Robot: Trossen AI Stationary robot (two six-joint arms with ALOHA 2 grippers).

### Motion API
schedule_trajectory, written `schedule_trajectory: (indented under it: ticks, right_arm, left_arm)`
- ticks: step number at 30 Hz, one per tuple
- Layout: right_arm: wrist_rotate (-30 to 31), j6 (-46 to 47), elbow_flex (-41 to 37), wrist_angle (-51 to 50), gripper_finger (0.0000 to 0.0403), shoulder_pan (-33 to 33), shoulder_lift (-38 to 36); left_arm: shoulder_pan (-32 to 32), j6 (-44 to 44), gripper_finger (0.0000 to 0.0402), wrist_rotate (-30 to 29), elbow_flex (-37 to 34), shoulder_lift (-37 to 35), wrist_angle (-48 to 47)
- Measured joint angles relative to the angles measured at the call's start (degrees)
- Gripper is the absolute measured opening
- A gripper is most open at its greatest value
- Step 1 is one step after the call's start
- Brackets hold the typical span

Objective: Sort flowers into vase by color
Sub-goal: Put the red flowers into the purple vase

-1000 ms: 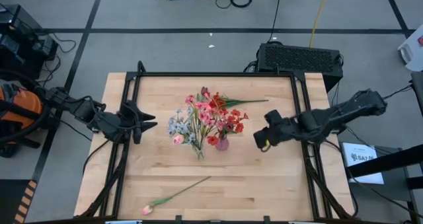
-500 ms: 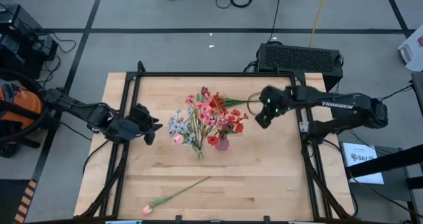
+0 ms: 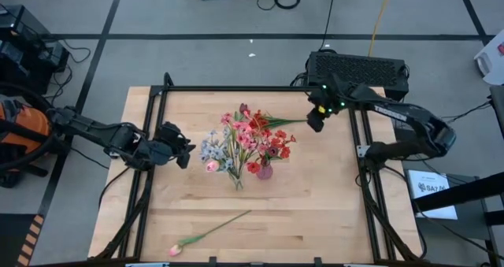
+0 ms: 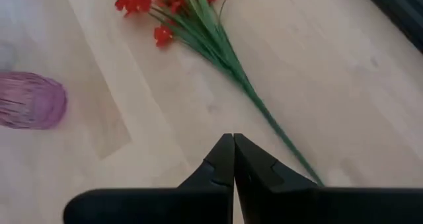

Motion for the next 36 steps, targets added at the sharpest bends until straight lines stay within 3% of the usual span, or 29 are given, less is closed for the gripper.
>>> schedule_trajectory:
  ticks: [8,16,21,28,36]
  right_arm:
    - [-1.2,-16.3,6.4,-2.1,0.0,-0.1,14.9]
    - [8.4,-27.9,13.9,-5.8,0.0008,-0.3,23.6]
    - [5.9,-32.6,16.4,-6.8,0.0049,0.4,24.7]
    - [3.3,-36.2,16.4,-2.1,0.0141,2.9,25.7]
    - [6.1,-37.3,16.4,0.8,0.0214,7.0,29.9]
  left_arm:
    - [0.0,-2.7,0.016,-0.5,0.0,0.0,0.0]
    - [0.0,-4.5,0.016,-1.0,0.0,0.0,0.0]
    - [0.0,-5.8,0.016,-1.7,0.0,0.1,0.0]
    - [0.0,-6.0,0.016,-3.1,0.0,0.2,0.0]
    - [0.0,-7.6,0.016,-3.9,0.0,0.3,0.4]
